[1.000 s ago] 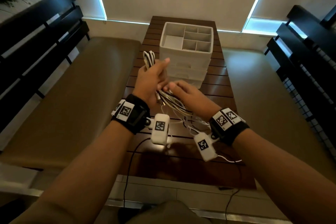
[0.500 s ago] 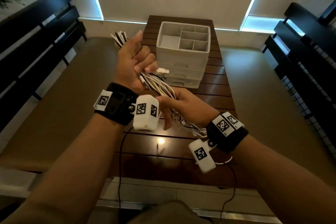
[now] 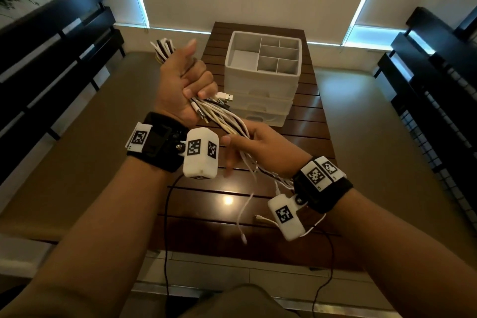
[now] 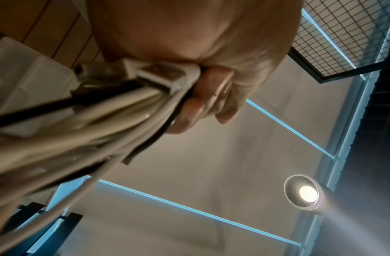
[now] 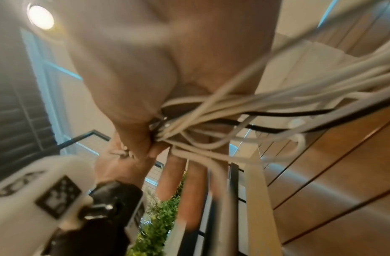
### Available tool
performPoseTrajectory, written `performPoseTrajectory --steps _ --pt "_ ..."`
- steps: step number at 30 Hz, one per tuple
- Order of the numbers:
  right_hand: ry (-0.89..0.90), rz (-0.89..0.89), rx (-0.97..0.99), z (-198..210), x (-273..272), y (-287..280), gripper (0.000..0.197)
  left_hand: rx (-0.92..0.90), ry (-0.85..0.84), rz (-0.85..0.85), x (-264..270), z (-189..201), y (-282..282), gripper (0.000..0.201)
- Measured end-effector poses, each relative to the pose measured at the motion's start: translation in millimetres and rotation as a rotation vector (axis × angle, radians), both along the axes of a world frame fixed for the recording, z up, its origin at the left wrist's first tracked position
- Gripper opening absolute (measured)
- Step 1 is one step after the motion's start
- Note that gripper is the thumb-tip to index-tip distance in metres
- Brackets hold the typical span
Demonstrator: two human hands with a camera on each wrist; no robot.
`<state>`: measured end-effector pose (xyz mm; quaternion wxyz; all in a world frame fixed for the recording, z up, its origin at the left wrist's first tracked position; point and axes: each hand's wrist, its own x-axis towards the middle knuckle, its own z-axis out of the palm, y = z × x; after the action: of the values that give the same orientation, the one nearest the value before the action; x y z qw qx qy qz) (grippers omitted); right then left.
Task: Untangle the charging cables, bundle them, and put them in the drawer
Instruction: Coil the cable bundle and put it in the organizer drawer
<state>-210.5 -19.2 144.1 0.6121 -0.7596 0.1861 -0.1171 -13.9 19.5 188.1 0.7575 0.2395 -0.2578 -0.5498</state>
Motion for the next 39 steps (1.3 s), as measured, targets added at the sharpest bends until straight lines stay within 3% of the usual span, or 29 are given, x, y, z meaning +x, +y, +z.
performPoseTrajectory --steps 3,7,10,14,17,19,21,26,29,34,39 --pt "0.025 0.053 0.162 2.9 -12.5 -0.9 0.009 0.090 -0.038 0.002 2.6 -3.4 0.0 0.065" --pt "0.157 0.106 0.086 1.4 -21.1 -13.0 0.015 0.263 -0.177 0.069 1.6 -6.9 2.2 0.061" --pt "0.320 0.143 -0.145 3.8 -17.8 -20.9 0.025 0.340 -0.383 0.136 0.6 -6.3 3.3 0.048" --pt "0.547 0.279 -0.735 13.2 -1.1 -28.1 0.035 0.415 -0.746 0.209 -12.8 -5.6 4.0 0.041" --pt "0.716 0.324 -0.870 18.6 12.0 -39.0 0.035 0.440 -1.021 0.243 -20.6 -11.3 2.1 0.037" --pt "0.758 0.350 -0.937 24.2 17.7 -40.8 0.048 0.418 -1.166 0.203 -26.5 -17.8 1.0 0.042" --pt "0.711 0.340 -0.958 27.5 21.1 -44.3 0.060 0.420 -1.189 0.133 -36.6 -24.9 1.3 0.046" --pt "0.658 0.295 -1.050 34.9 19.7 -49.8 0.047 0.499 -1.097 0.042 -45.2 -29.5 3.8 0.046" --pt "0.549 0.231 -0.979 39.1 14.1 -48.2 0.035 0.505 -1.121 0.005 -41.7 -22.0 5.1 0.049" --pt "0.557 0.047 -0.975 38.8 12.0 -57.2 0.035 0.441 -1.140 -0.037 -43.2 -18.0 7.9 0.047" --pt "0.311 -0.041 -0.853 47.2 1.5 -54.3 0.035 0.392 -1.028 -0.100 -43.5 -19.5 9.3 0.050"
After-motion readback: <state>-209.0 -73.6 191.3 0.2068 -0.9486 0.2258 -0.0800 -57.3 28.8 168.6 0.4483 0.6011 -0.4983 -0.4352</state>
